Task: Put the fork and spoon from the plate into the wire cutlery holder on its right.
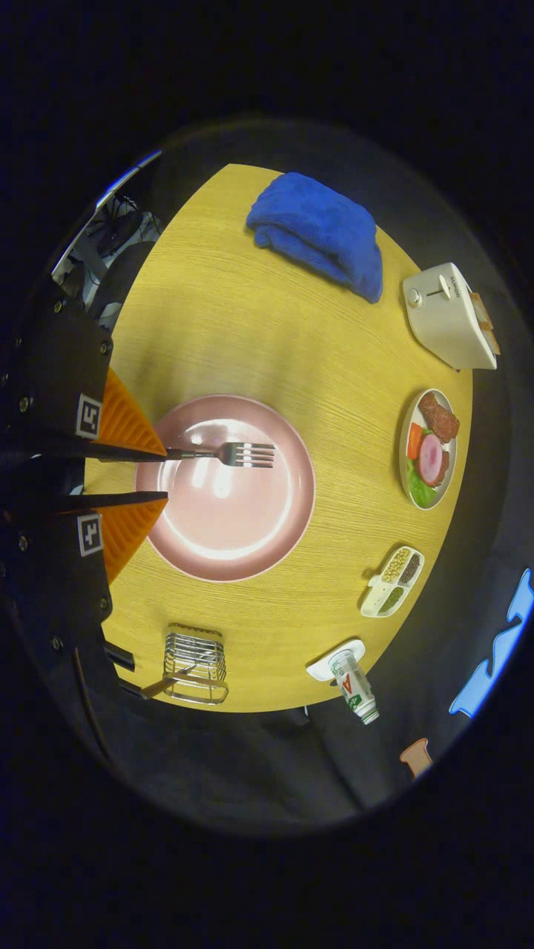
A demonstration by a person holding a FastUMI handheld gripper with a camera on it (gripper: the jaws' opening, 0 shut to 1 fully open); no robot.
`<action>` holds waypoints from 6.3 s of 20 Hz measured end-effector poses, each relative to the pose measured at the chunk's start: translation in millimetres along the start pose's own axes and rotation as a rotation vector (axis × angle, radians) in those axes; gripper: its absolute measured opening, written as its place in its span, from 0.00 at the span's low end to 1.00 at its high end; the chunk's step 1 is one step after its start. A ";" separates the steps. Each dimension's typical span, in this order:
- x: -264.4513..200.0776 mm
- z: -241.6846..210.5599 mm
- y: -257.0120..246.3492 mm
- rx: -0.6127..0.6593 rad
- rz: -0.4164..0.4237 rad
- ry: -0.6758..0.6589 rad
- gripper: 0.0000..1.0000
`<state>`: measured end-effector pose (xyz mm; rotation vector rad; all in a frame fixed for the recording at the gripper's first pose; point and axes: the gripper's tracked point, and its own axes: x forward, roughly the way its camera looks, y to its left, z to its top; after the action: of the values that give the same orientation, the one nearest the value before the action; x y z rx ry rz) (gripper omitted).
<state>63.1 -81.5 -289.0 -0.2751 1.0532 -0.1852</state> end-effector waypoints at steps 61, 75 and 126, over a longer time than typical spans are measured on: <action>-16.7 -9.3 -96.7 0.281 -0.108 0.177 0.07; -39.0 -44.1 -213.0 0.553 -0.197 0.259 0.07; 15.5 -42.7 -275.9 0.400 -0.045 0.419 0.23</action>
<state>28.0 -353.8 -236.1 0.1094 1.3945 -0.5021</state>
